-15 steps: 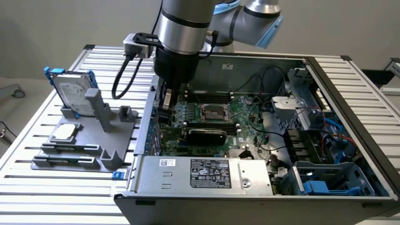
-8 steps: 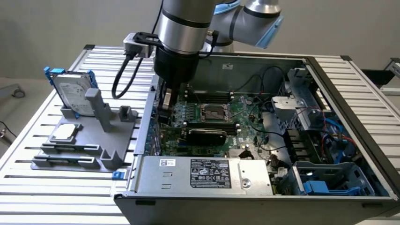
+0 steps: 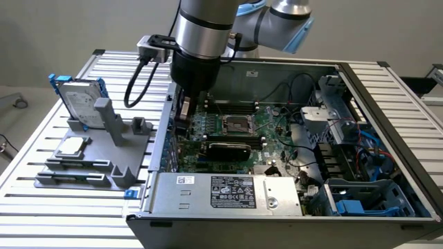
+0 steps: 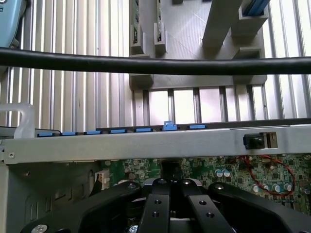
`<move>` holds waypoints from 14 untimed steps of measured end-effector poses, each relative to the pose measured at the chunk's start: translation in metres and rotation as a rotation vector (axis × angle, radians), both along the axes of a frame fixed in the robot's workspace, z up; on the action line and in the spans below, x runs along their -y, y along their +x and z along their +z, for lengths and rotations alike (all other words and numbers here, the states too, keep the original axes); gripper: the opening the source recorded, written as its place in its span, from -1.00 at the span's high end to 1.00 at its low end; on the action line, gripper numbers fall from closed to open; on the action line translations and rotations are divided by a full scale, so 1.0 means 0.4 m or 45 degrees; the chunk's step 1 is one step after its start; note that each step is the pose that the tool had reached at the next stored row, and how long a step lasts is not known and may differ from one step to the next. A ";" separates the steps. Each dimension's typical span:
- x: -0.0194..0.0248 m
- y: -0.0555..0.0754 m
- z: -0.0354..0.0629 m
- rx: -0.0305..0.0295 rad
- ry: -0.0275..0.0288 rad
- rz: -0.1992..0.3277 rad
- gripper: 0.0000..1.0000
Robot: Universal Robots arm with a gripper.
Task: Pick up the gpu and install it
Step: 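Press down on the gpu until it lock into place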
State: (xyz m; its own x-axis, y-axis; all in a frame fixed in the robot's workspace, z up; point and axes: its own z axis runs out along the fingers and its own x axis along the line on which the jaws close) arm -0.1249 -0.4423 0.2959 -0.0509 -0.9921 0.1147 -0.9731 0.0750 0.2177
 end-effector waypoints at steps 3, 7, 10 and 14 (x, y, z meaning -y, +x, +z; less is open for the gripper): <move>-0.004 0.000 0.000 0.0000 0.0002 -0.002 0.79; -0.008 0.000 0.000 0.0001 0.0002 -0.005 0.79; -0.008 0.001 0.000 0.0000 0.0001 -0.005 0.79; -0.008 0.003 0.000 0.0001 -0.0005 -0.005 0.79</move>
